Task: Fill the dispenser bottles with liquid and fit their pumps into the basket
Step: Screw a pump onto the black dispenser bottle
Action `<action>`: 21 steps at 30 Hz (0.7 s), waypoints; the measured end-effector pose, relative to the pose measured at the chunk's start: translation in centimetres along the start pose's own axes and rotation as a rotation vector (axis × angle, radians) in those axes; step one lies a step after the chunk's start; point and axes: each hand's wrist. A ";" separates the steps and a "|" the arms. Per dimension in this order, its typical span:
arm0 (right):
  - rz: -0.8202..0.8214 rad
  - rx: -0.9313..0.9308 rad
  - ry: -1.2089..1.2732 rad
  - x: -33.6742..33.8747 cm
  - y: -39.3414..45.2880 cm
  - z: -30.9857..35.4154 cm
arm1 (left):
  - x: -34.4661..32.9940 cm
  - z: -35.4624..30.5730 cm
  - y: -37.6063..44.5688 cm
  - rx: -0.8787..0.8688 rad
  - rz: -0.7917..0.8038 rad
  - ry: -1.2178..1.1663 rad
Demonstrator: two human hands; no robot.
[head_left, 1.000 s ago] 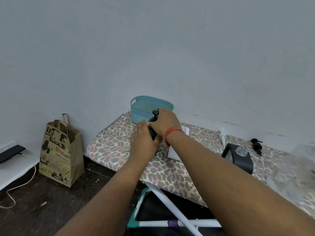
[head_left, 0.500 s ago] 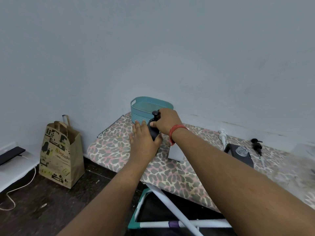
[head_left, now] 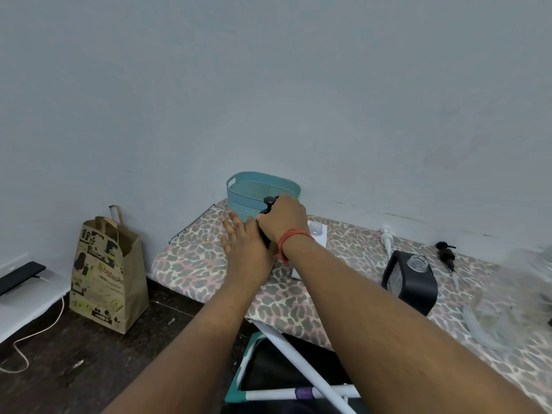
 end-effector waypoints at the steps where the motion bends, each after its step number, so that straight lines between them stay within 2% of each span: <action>1: -0.010 -0.010 0.007 -0.1 -0.1 0.0 | -0.1 0.0 0.0 -0.001 0.001 0.005; 13: -0.054 -0.008 0.009 -0.4 -0.2 -0.1 | -0.6 0.3 0.2 0.000 -0.009 0.029; 21: -0.028 0.143 -0.220 1.6 -0.9 -0.6 | 0.3 -0.4 0.0 0.004 0.041 0.079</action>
Point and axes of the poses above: each hand's wrist, its own y-axis towards the middle knuckle, its own x-axis out of the back of the hand, z = x × y, and after that the axes turned 4 degrees about -z, right-handed
